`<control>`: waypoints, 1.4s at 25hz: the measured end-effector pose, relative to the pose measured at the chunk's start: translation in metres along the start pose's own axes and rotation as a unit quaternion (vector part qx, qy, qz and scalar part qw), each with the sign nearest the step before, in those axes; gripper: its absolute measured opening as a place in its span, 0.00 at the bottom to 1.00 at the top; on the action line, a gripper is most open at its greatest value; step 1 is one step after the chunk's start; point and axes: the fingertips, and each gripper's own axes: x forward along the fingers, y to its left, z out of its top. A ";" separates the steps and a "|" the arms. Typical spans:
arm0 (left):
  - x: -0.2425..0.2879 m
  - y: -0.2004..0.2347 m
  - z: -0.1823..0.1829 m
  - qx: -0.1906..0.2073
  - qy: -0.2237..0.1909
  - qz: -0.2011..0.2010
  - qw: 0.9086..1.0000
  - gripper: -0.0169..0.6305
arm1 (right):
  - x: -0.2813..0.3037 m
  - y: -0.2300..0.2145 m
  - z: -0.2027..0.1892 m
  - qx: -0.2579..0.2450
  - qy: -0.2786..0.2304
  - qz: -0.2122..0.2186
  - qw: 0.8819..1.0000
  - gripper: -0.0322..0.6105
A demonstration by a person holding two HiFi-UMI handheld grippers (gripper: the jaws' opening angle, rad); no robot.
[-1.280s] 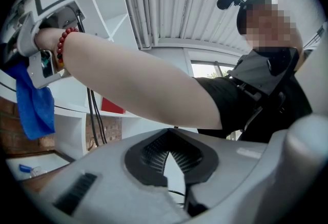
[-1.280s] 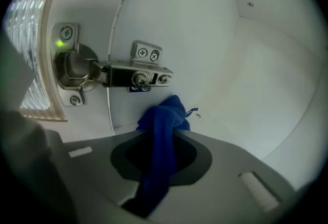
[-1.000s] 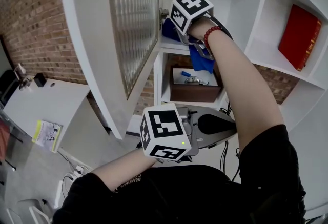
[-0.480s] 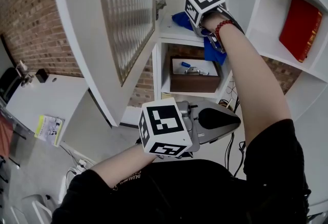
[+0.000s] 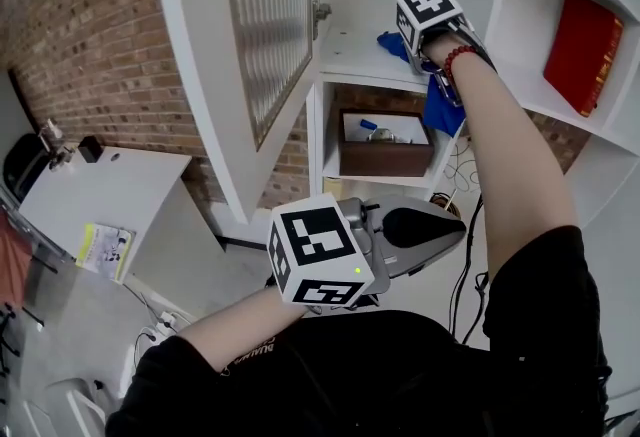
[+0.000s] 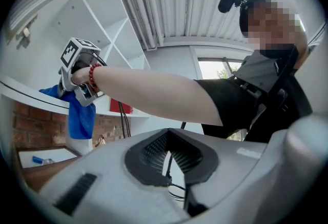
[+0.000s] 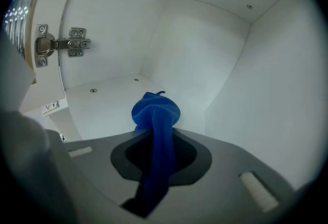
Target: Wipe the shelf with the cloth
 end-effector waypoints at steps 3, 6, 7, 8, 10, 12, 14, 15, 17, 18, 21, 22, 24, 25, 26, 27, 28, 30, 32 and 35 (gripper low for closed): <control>-0.006 -0.001 0.002 -0.009 -0.004 0.011 1.000 0.03 | -0.002 -0.005 -0.002 0.008 0.008 -0.028 1.000 0.14; -0.010 -0.006 -0.004 -0.007 0.001 0.012 1.000 0.03 | -0.005 -0.009 -0.008 0.019 0.018 -0.048 0.998 0.14; -0.011 -0.008 -0.005 -0.006 0.001 0.012 1.000 0.03 | -0.005 -0.010 -0.009 0.022 0.022 -0.053 0.998 0.14; -0.013 -0.010 -0.006 -0.005 0.002 0.012 1.000 0.03 | -0.006 -0.011 -0.010 0.024 0.024 -0.057 0.998 0.14; -0.018 -0.014 -0.008 -0.005 0.002 0.012 1.000 0.03 | -0.006 -0.012 -0.009 0.023 0.024 -0.053 0.998 0.14; -0.024 -0.018 -0.012 -0.009 0.003 0.010 1.000 0.03 | -0.010 -0.004 0.003 0.031 -0.012 -0.011 0.999 0.14; -0.030 -0.021 -0.016 -0.019 0.001 0.010 1.000 0.03 | -0.027 0.024 0.028 0.064 -0.091 0.090 0.990 0.14; -0.033 -0.021 -0.017 -0.024 -0.001 0.010 1.000 0.03 | -0.037 0.044 0.042 0.080 -0.126 0.147 0.978 0.14; -0.036 -0.022 -0.019 -0.024 -0.004 0.011 1.000 0.03 | -0.050 0.082 0.060 0.088 -0.157 0.224 0.958 0.15; -0.038 -0.024 -0.022 -0.019 -0.005 0.010 1.000 0.03 | -0.051 0.098 0.063 0.076 -0.158 0.235 0.956 0.15; -0.043 -0.033 -0.033 0.001 -0.003 0.005 1.000 0.03 | -0.042 0.131 0.060 0.040 -0.147 0.231 0.961 0.15; -0.047 -0.036 -0.036 0.005 -0.002 0.006 1.000 0.03 | -0.039 0.138 0.059 0.034 -0.141 0.227 0.963 0.15; -0.054 -0.040 -0.035 0.004 -0.004 0.012 1.000 0.03 | -0.034 0.144 0.058 0.013 -0.124 0.207 0.970 0.15; -0.058 -0.041 -0.035 0.000 -0.005 0.014 1.000 0.03 | -0.033 0.145 0.057 -0.003 -0.115 0.193 0.974 0.15; -0.062 -0.042 -0.034 -0.004 -0.006 0.016 1.000 0.03 | -0.032 0.146 0.056 -0.021 -0.107 0.177 0.978 0.15; -0.066 -0.042 -0.035 -0.008 -0.006 0.018 1.000 0.03 | -0.031 0.146 0.054 -0.035 -0.102 0.159 0.981 0.15; -0.069 -0.042 -0.036 -0.012 -0.007 0.021 1.000 0.03 | -0.030 0.146 0.054 -0.045 -0.099 0.141 0.984 0.15; -0.074 -0.043 -0.039 -0.019 -0.006 0.029 0.999 0.03 | -0.028 0.145 0.055 -0.046 -0.096 0.113 0.988 0.15; -0.075 -0.046 -0.043 -0.021 -0.002 0.037 0.999 0.03 | -0.026 0.141 0.052 -0.036 -0.090 0.100 0.990 0.14; -0.076 -0.044 -0.047 -0.022 0.000 0.053 0.998 0.03 | -0.023 0.129 0.047 -0.028 -0.089 0.087 0.992 0.14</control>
